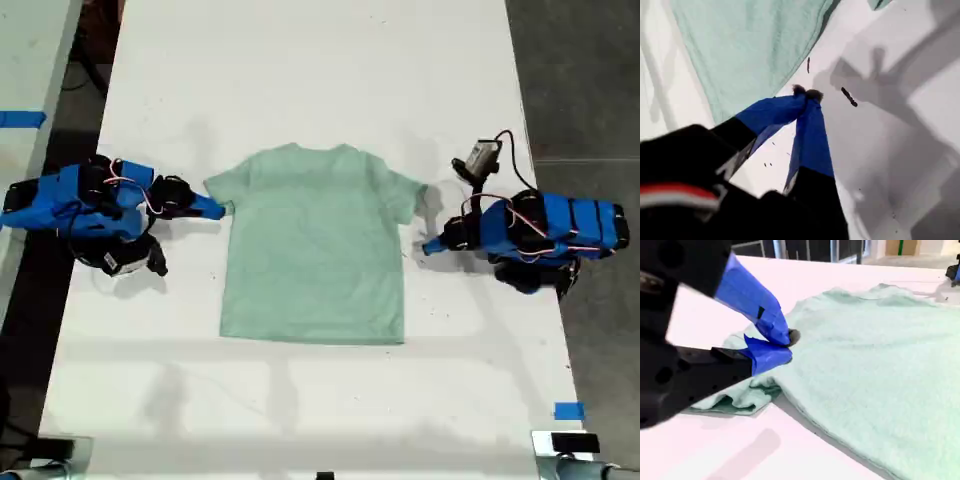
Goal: Fold t shirt
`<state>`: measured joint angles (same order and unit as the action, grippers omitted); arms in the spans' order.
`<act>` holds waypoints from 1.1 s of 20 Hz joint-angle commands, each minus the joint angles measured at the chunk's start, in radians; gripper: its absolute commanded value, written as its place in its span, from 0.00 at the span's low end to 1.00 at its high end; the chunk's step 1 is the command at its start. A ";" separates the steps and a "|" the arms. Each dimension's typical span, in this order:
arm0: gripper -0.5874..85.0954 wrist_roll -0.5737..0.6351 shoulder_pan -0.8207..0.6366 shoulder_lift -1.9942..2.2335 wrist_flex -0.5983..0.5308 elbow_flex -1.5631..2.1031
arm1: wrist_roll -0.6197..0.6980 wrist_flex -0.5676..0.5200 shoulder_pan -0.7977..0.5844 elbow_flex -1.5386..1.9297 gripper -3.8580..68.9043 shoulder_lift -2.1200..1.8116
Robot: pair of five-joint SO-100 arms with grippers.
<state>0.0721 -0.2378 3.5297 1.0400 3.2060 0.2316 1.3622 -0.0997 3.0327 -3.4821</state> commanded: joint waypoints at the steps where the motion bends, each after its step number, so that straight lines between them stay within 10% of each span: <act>1: 0.01 0.003 0.005 0.008 -0.011 0.011 | -0.006 0.003 0.002 0.064 0.04 -0.021; 15: 0.01 0.002 0.006 0.008 -0.011 0.011 | -0.012 0.014 -0.008 0.058 0.04 -0.018; 22: 0.01 0.003 0.005 0.008 -0.011 0.011 | -0.014 0.201 -0.060 -0.414 0.04 0.342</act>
<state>0.0721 -0.2378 3.5297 1.0400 3.2060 0.2163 1.5171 -0.1365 2.8195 -3.3794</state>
